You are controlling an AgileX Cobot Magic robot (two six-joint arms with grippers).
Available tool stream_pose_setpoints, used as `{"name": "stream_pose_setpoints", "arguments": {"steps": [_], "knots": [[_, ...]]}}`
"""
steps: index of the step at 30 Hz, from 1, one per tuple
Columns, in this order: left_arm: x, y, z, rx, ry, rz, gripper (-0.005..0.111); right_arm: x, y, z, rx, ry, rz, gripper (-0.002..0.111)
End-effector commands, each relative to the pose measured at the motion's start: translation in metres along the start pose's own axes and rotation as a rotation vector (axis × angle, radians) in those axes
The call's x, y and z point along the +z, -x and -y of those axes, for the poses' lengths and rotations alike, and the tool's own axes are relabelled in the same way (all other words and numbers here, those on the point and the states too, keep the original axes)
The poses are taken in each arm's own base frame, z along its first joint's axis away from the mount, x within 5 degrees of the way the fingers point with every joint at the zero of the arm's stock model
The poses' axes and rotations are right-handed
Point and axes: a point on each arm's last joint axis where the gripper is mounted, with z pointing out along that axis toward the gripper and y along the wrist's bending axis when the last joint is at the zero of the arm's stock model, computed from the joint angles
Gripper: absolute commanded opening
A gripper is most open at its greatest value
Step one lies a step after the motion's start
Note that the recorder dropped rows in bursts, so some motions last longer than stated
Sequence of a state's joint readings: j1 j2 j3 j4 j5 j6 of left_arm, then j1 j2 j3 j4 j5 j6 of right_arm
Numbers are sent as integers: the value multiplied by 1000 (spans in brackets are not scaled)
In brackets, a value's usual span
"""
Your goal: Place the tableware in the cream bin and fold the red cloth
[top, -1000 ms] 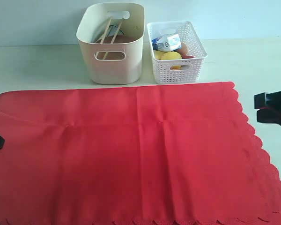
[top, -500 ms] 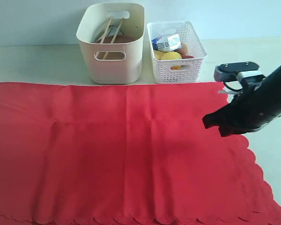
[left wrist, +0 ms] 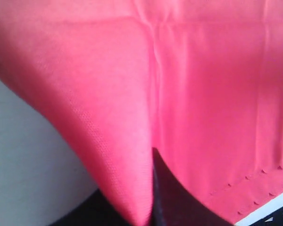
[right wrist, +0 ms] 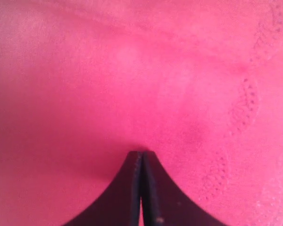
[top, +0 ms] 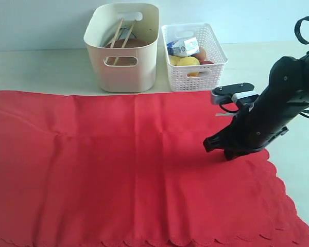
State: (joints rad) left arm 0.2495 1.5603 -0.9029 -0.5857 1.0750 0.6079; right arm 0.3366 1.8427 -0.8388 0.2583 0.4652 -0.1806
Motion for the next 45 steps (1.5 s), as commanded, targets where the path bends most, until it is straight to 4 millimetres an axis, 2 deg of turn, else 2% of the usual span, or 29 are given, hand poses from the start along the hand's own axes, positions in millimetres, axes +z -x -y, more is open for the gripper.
{"name": "stream_pose_setpoints", "arguments": {"steps": [1,5,9,10,11,12,16,21,30,34,37,45], "knots": [[-11,2,15,0,-51,16,0,13,-3,2,-2,-11,-36,0],[-17,9,35,47,-80,0,0,18,-5,2,14,-5,-56,0],[-15,18,74,133,-102,-33,0,18,-5,2,26,0,-57,0],[-14,20,89,166,-108,-40,0,18,-5,1,33,3,-56,0],[-13,21,95,173,-111,-43,0,18,-5,1,33,3,-56,0],[-11,23,110,163,-118,-53,0,18,-5,1,32,3,-54,0],[3,30,148,181,-147,-107,0,18,-5,1,40,6,-54,0],[26,40,194,190,-319,-154,0,18,-5,1,43,8,-57,0],[46,54,237,159,-507,-168,0,18,-6,1,48,12,-61,0],[62,60,249,161,-528,-181,0,18,-6,0,48,13,-69,0],[82,64,250,145,-518,-210,0,18,-7,0,49,15,-75,0],[130,74,238,8,-526,-264,0,16,-11,-1,46,25,-120,0]]}}
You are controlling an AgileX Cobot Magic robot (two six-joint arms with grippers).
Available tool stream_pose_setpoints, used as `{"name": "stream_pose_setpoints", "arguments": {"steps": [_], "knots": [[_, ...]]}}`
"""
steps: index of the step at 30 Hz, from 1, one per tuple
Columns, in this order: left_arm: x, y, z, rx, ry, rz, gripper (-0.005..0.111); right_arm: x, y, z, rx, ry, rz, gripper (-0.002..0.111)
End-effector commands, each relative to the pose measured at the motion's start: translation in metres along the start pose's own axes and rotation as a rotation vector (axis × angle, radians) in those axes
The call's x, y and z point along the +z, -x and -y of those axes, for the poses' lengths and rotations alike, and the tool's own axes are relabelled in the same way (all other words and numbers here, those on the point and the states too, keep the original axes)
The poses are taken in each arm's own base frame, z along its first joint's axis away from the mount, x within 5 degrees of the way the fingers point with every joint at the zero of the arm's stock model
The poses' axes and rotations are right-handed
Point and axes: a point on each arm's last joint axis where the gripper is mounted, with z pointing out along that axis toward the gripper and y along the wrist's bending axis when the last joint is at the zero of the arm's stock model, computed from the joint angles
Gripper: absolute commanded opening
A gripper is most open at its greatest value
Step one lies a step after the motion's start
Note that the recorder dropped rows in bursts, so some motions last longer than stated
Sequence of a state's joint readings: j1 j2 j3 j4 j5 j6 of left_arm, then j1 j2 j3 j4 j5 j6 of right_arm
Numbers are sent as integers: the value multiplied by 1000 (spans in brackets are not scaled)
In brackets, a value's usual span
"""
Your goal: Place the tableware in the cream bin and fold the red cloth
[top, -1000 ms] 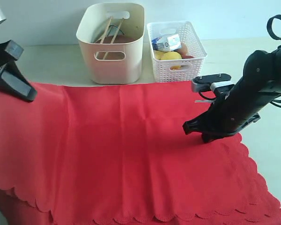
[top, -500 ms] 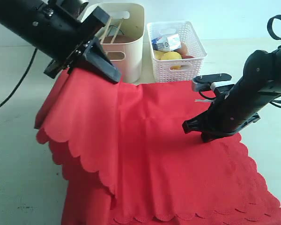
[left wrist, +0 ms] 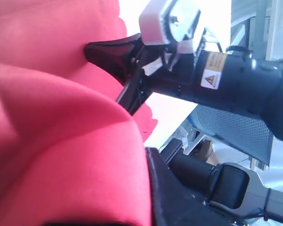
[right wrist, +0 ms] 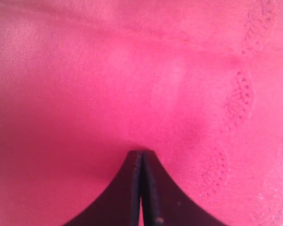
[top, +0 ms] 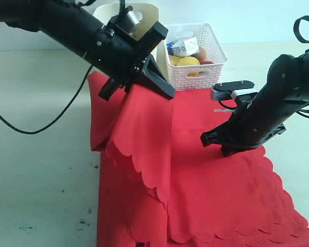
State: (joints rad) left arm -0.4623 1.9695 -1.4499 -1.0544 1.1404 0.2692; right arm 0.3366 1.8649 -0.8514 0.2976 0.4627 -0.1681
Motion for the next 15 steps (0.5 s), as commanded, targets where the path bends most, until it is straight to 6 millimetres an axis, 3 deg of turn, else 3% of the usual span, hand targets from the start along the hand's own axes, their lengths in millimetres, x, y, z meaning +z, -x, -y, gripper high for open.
{"name": "stream_pose_setpoints", "arguments": {"steps": [1,11,15], "knots": [[17,9,-9,-82,-80,3,0,8,-13,0,0,9,-113,0],[37,6,6,-44,-183,-9,0,-51,-11,1,-46,-68,-5,0],[55,13,-11,-100,-139,30,1,-81,-16,4,-44,-136,34,0]]}}
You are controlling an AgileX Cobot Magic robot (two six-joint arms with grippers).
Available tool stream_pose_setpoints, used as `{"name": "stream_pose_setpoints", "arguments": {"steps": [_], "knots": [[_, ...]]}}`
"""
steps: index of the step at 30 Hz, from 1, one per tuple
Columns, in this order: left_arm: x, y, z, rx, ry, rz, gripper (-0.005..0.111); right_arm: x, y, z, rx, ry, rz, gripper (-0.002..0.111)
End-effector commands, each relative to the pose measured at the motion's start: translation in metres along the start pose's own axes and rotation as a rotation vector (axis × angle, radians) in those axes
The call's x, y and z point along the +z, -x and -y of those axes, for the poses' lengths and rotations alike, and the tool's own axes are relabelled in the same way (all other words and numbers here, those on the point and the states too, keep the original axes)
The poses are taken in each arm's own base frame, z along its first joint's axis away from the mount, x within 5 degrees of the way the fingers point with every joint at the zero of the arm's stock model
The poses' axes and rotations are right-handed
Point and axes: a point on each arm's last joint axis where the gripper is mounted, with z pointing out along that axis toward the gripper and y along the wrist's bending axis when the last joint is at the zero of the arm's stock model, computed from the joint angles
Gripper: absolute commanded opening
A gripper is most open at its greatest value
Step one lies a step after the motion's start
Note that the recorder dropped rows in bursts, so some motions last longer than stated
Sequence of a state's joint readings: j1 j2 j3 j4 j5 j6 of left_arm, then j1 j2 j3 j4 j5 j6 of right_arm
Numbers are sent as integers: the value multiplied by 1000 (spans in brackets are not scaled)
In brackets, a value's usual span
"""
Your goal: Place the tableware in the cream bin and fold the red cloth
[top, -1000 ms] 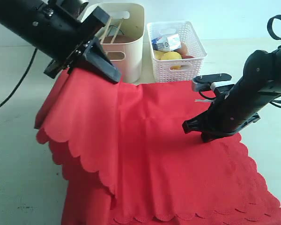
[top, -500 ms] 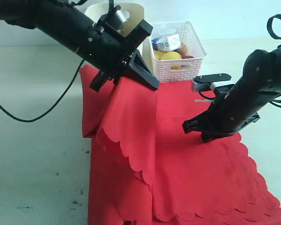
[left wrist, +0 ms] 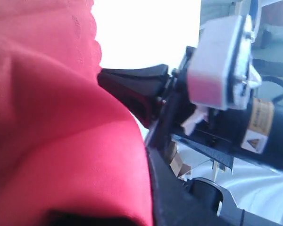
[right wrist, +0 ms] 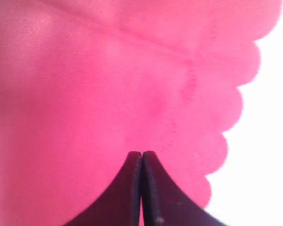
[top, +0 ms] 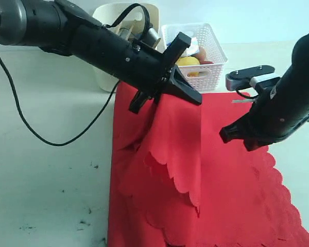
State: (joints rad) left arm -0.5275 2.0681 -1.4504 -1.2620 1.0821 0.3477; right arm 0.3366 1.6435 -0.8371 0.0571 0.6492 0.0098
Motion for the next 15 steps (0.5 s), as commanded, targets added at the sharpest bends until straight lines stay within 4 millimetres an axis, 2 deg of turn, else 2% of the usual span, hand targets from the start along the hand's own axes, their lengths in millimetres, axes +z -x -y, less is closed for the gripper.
{"name": "stream_pose_setpoints", "arguments": {"steps": [1,2,3,4,6,8,12,15], "knots": [[16,8,-16,-61,-16,20,5,-28,-6,4,7,-45,36,0],[20,9,-21,-68,-25,8,12,-34,-7,4,5,-46,48,0],[24,8,-24,-67,-52,-12,26,-43,-10,4,5,-51,55,0],[24,8,-19,-44,-115,-24,41,-52,-13,5,-6,-62,65,0],[20,5,-3,2,-261,-42,61,-63,-17,8,-6,-97,81,0],[15,4,7,25,-298,-31,68,-72,-20,12,-1,-143,98,0],[5,-5,18,50,-227,-65,68,-84,-24,16,-21,-181,130,0],[4,-8,18,79,-189,-80,68,-84,-24,15,-14,-175,132,0]]}}
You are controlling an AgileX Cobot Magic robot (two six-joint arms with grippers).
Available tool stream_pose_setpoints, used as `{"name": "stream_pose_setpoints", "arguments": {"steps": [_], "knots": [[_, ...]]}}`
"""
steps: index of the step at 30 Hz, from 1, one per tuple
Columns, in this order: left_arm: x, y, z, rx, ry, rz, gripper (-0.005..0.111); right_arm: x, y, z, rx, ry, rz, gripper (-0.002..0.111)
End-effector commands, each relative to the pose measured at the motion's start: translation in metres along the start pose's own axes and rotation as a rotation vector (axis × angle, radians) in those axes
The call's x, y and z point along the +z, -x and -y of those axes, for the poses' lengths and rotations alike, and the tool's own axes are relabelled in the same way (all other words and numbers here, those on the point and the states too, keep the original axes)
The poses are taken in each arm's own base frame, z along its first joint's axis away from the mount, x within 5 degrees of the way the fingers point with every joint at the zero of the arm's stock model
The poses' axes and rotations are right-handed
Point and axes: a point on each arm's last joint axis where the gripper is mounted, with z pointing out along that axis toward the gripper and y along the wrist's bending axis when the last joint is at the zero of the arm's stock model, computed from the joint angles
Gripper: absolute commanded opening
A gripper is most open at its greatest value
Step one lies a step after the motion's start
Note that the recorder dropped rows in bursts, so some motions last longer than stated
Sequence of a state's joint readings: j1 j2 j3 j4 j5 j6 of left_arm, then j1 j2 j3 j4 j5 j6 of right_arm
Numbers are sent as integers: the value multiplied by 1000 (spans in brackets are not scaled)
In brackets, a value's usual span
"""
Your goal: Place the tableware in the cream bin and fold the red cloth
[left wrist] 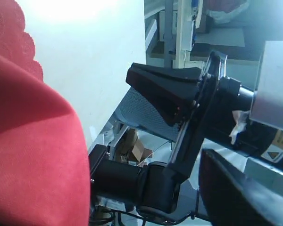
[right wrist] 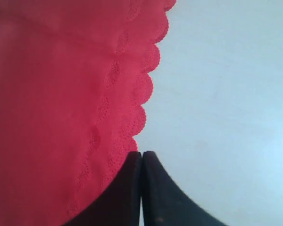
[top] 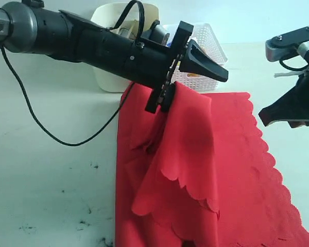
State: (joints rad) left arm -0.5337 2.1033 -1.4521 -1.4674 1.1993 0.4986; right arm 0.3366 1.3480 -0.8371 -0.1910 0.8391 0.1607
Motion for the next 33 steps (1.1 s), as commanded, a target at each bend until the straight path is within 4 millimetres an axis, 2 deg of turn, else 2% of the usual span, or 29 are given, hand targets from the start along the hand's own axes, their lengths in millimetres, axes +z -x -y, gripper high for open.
{"name": "stream_pose_setpoints", "arguments": {"steps": [1,6,10,14,18,24,27,29,33], "knots": [[-1,-9,6,57,63,-63,68,-2,0,1,5,-2,11,0],[17,-21,-19,202,429,-134,68,-2,0,0,10,4,15,0],[43,-24,-12,344,534,-96,68,-2,0,1,5,-2,16,0],[53,-23,0,468,680,-70,68,-2,0,2,-5,-14,9,0],[39,-18,18,524,840,-53,68,-2,0,2,-5,-14,9,0],[-7,-15,53,578,966,54,68,-2,0,2,-5,-14,14,0],[-27,-12,49,479,976,63,68,-2,2,1,4,-3,31,0],[-36,-8,40,400,983,51,68,-2,2,0,13,8,36,0],[-41,0,16,272,941,20,68,-2,3,-1,15,14,46,0]]}}
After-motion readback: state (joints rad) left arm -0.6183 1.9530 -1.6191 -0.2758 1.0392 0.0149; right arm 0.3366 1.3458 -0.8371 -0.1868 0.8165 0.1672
